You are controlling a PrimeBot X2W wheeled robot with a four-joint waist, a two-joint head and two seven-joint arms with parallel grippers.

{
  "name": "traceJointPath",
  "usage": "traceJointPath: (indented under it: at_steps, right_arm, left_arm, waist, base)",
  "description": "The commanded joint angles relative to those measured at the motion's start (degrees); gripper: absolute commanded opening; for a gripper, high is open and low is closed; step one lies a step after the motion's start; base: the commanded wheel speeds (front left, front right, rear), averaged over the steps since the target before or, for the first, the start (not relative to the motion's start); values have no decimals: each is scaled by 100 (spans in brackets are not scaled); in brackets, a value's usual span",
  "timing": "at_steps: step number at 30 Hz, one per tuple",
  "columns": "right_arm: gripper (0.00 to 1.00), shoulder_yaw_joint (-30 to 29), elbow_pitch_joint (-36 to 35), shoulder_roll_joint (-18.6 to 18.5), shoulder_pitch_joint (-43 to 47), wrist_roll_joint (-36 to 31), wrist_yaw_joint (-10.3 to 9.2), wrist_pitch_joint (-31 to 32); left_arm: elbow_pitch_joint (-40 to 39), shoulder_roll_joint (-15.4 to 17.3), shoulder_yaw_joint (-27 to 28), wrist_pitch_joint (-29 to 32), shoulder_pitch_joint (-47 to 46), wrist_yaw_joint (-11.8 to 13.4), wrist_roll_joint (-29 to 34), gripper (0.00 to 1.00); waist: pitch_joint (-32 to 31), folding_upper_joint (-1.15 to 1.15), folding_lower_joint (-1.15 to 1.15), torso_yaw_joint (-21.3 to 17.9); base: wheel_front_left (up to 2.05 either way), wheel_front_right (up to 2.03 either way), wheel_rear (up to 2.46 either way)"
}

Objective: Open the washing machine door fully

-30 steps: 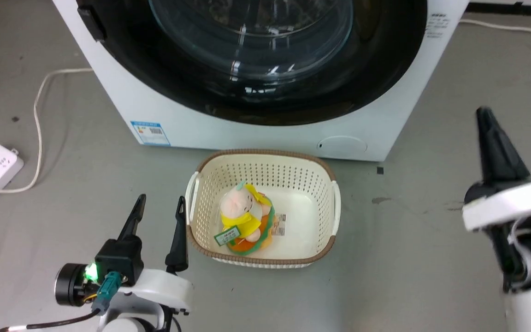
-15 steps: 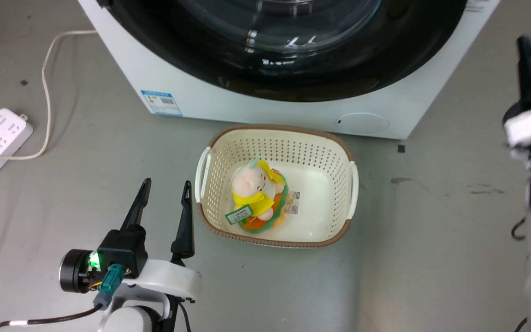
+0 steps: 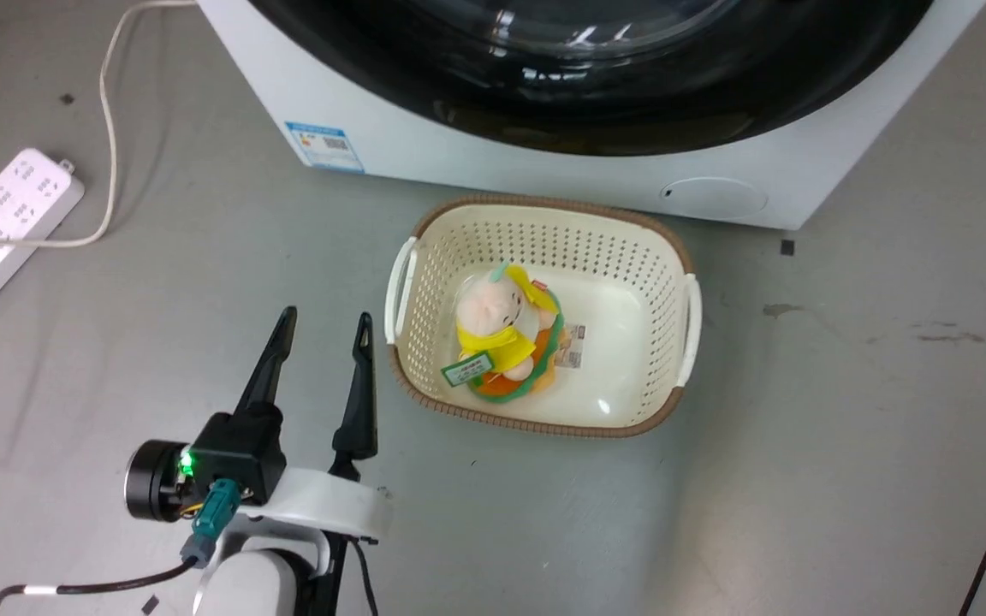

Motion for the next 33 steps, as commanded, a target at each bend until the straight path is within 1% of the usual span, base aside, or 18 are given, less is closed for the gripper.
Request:
traceJointPath:
  at_steps: [1,11,19,27,33]
  right_arm:
    - [0,-62,248,-72,-323,139,7,140]
    - [0,-213,1615,-494,-1491,357,7,996]
    - [0,-478,2318,-707,-2233,701,6,1560]
    - [0,-689,2832,-866,-2228,939,6,2260]
    - [0,-913,3190,-820,-2014,1228,6,2656]
  left_arm:
    - [-14,7,-52,-66,-99,46,-40,100]
    - [26,8,-215,-185,-207,99,-144,100]
    - [48,9,-362,-281,-319,142,-233,100]
    - [106,9,-415,-377,-343,172,-255,100]
    - [187,10,-449,-449,-269,149,-237,100]
  waist:
    - [68,0,-1,55]
    - [315,0,-1,277]
    - [493,0,-1,417]
    - [369,0,-1,504]
    - [66,0,-1,477]
  base:
    - [0,0,0]
    - [0,0,0]
    - [0,0,0]
    - [0,0,0]
    - [0,0,0]
